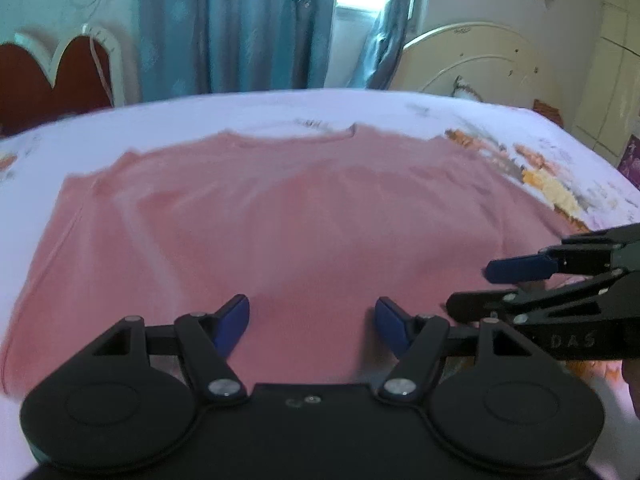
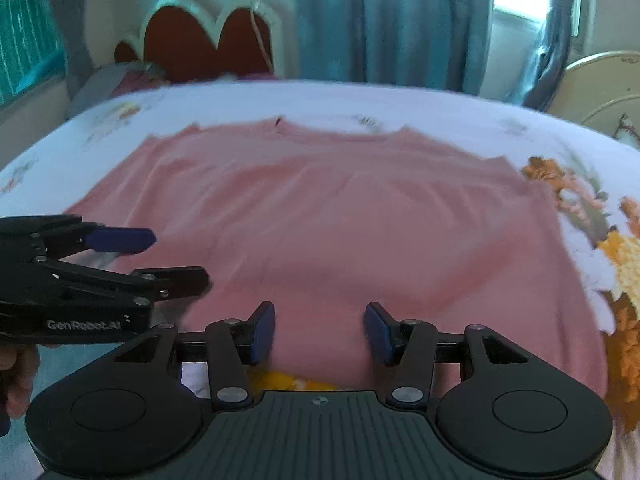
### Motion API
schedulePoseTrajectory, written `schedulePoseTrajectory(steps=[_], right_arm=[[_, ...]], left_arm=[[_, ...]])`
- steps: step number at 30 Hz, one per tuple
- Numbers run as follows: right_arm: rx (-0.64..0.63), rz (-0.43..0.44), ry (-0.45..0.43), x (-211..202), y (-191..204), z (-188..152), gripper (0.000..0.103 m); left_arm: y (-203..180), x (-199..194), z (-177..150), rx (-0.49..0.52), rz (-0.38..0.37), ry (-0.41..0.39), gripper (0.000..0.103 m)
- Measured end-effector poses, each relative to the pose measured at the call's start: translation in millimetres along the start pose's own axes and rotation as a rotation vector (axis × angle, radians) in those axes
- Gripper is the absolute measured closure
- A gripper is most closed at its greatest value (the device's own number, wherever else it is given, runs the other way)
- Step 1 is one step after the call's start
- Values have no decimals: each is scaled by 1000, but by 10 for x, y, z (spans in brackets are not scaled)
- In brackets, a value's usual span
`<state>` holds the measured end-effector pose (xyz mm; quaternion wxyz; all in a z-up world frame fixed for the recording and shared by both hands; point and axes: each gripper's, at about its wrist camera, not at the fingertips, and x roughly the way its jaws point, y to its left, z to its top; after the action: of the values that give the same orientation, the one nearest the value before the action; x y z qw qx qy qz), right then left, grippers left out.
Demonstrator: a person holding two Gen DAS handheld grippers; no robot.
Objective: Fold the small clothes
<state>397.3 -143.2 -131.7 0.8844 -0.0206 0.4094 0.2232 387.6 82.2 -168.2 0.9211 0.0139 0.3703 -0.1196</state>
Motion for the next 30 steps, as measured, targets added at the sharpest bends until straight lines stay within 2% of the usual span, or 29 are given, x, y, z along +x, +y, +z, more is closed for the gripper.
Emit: schedulePoseTrajectory(steps=[3,5,8,11,12,14,18,20,23,27,30], right_arm=[[-25,-11,6,-22,-48,-68,52],[-10,-55,-1,-89,-180,-130,52],[102,-154,-21,-233,-627,-220,52],[204,-244,-1,-332,-1082,-344,52],[223,-247,12,-346,-1184,-377,52],[239,-215,-1,-424,-1289,-406,60],[241,-193,-77,-526,-1224,-365,61],[259,-205,-5,-351,-1238,-398,61],[247,-222,-16,-348,-1174,-364,61],[318,-173,-98,-590,-1205,-415,61],[326,-117,-137,-754,-1182,-443,100]], left_arm=[[130,-115,-61,-22,25,-2,35],[274,-183,-107,-33,58,-4,35],[580,-286,-178,-81,118,-2,35],[836,-393,-264,-125,166,-8,35],[898,-415,-289,-133,171,-9,35],[955,-445,-307,-143,162,-16,35],[885,-401,-272,-131,192,-10,35],[868,-370,-281,-147,208,-12,34],[852,-388,-264,-164,224,-1,35],[814,-594,-303,-220,252,-21,35],[820,-762,-398,-307,247,-44,36]])
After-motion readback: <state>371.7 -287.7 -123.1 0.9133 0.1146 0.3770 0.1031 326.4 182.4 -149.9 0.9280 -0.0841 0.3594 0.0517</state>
